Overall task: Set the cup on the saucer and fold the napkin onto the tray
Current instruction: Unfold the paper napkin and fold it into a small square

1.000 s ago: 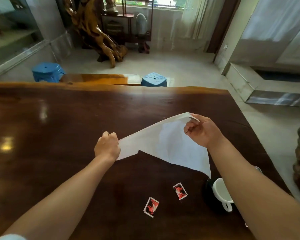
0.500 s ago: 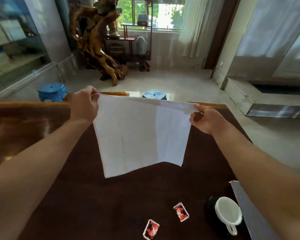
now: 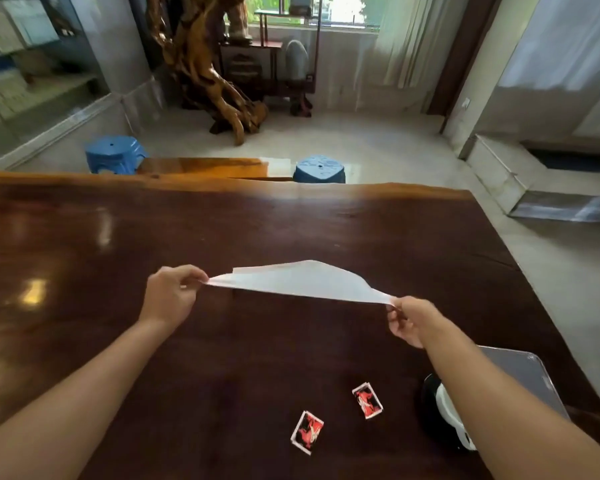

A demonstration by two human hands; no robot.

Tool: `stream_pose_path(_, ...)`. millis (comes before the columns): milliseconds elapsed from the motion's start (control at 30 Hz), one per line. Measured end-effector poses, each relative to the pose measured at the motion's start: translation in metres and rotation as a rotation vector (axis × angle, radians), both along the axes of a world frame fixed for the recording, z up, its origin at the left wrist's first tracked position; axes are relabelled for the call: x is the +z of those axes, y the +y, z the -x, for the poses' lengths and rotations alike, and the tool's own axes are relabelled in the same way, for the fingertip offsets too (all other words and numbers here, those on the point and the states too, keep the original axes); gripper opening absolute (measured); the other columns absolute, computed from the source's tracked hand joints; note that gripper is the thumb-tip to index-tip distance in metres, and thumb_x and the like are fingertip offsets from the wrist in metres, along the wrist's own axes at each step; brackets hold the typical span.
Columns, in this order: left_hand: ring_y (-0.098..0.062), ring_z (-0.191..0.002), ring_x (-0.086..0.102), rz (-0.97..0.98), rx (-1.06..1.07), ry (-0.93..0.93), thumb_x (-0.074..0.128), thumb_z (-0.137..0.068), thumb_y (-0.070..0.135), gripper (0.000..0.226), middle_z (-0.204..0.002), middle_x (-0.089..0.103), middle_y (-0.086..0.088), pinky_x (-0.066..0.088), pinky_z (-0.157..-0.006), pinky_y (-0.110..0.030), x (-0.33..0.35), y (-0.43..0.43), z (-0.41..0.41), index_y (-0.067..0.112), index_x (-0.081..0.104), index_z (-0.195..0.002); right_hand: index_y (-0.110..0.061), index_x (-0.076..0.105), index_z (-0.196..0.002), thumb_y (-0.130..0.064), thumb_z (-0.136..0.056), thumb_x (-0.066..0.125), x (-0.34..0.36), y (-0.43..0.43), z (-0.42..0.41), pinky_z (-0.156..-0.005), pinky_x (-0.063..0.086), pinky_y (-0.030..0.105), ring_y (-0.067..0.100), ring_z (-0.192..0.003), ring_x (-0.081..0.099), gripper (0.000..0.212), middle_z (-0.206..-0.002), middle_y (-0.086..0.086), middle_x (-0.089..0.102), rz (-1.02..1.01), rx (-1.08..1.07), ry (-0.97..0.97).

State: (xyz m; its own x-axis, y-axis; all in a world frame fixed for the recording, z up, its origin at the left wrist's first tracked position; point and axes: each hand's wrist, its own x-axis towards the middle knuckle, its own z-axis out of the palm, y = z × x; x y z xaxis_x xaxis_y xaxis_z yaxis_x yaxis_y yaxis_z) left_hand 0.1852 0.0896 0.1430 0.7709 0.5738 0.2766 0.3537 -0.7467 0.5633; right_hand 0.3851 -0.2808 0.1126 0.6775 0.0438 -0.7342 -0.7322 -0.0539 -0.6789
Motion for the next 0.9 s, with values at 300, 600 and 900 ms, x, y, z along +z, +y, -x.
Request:
stream_pose_path(300, -0.017, -0.08, 0.069, 0.168, -0.031, 0.64, 0.061, -0.083, 0.001, 0.035, -0.081, 0.071, 0.003, 0.056, -0.073, -0.029, -0.1, -0.021, 0.059, 0.032, 0.068, -0.065, -0.001, 0.062, -0.081, 0.002, -0.095, 0.053, -0.085, -0.03, 0.082, -0.038, 0.035, 0.017, 0.012, -0.049, 0.047, 0.017, -0.06, 0.007, 0.06, 0.333, 0.176, 0.201)
stream_pose_path(600, -0.021, -0.083, 0.067, 0.21, 0.006, 0.845, 0.065, -0.085, 0.015, 0.017, -0.089, 0.072, -0.004, 0.059, -0.076, -0.037, -0.123, -0.01, 0.043, 0.027, 0.07, -0.075, 0.001, 0.067, -0.102, -0.003, -0.096, 0.058, -0.082, -0.033, 0.094, -0.052, 0.042, 0.023, 0.014, -0.058, 0.051, 0.012, -0.075, 0.013, 0.066, 0.412, 0.235, 0.206)
stream_pose_path(900, -0.024, -0.082, 0.071, 0.468, 0.202, 0.209, 0.069, -0.089, 0.018, 0.01, -0.087, 0.073, -0.005, 0.063, -0.076, -0.04, -0.032, -0.003, -0.063, 0.021, 0.077, -0.083, -0.005, 0.065, -0.101, -0.005, -0.097, 0.061, -0.008, 0.002, -0.014, -0.065, 0.053, 0.029, 0.021, -0.077, 0.067, 0.006, -0.096, 0.013, 0.072, 0.203, 0.11, -0.144)
